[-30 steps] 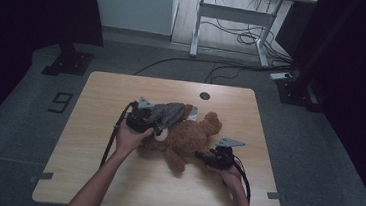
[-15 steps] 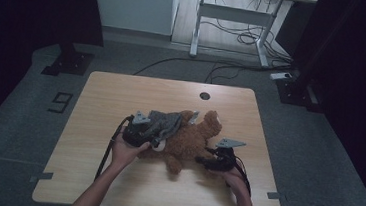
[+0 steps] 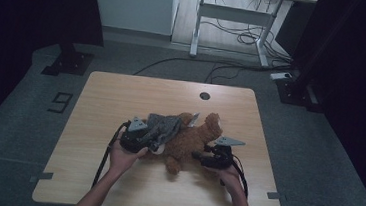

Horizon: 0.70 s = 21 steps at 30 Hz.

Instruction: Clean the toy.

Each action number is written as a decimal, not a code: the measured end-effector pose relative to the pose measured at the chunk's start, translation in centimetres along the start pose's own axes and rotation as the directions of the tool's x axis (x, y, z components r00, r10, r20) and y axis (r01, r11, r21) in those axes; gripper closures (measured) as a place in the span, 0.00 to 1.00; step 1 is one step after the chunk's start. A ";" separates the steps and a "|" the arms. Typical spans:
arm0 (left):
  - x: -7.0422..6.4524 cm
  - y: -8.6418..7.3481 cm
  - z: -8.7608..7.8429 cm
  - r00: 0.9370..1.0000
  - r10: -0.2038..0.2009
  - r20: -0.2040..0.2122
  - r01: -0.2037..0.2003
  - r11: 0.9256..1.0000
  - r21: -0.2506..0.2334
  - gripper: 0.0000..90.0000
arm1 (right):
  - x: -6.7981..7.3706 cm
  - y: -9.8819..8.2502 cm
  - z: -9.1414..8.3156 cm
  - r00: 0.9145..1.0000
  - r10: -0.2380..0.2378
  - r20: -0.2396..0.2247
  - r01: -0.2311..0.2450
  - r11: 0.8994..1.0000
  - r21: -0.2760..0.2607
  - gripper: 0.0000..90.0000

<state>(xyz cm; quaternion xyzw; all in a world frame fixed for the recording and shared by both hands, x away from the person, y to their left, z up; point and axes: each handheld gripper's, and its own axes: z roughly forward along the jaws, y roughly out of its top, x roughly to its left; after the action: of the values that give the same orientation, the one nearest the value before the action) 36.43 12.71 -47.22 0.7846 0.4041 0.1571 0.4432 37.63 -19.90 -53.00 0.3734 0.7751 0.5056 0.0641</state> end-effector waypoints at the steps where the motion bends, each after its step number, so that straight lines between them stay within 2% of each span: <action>1: -0.1 -0.1 -0.1 1.000 -0.001 0.001 0.001 1.000 -0.001 0.86 | 0.0 -0.1 -0.1 1.000 -0.005 -0.001 0.005 1.000 0.004 0.50; 3: -0.2 -0.1 -0.3 1.000 0.001 0.003 -0.001 1.000 -0.001 0.86 | 0.0 -0.4 -0.1 1.000 -0.018 -0.007 0.018 1.000 0.018 0.57; 7: -0.5 0.1 -1.0 1.000 -0.002 0.016 0.002 1.000 0.006 0.85 | -0.2 -0.8 -0.1 1.000 -0.011 -0.018 0.012 1.000 0.017 0.65; 11: -1.4 1.8 -1.8 0.999 0.029 0.024 -0.029 1.000 0.006 0.85 | -0.2 -1.0 -0.1 1.000 -0.010 -0.012 0.010 1.000 0.014 0.68; 14: -3.1 3.4 -1.8 0.996 0.063 0.056 -0.062 0.998 -0.021 0.85 | -0.2 -1.1 -0.2 1.000 -0.008 -0.012 0.009 1.000 0.011 0.69; 16: -4.8 4.7 -1.1 0.992 0.095 0.080 -0.093 0.995 -0.027 0.85 | -0.1 -1.2 -0.2 1.000 -0.010 -0.010 0.010 1.000 0.012 0.70; 19: -7.7 6.6 1.3 0.982 0.138 0.127 -0.138 0.990 -0.011 0.85 | -0.1 -1.2 -0.2 1.000 -0.016 -0.007 0.016 1.000 0.013 0.70; 21: -9.0 7.2 2.9 0.979 0.157 0.133 -0.159 0.987 0.002 0.85 | -0.1 -1.2 -0.2 1.000 -0.020 -0.008 0.020 1.000 0.014 0.70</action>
<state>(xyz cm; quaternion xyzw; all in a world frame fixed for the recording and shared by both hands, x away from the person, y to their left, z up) 36.12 2.08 -41.88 0.8258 0.3112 0.1369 0.4499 36.98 -20.41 -53.95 0.3641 0.7827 0.5008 0.0636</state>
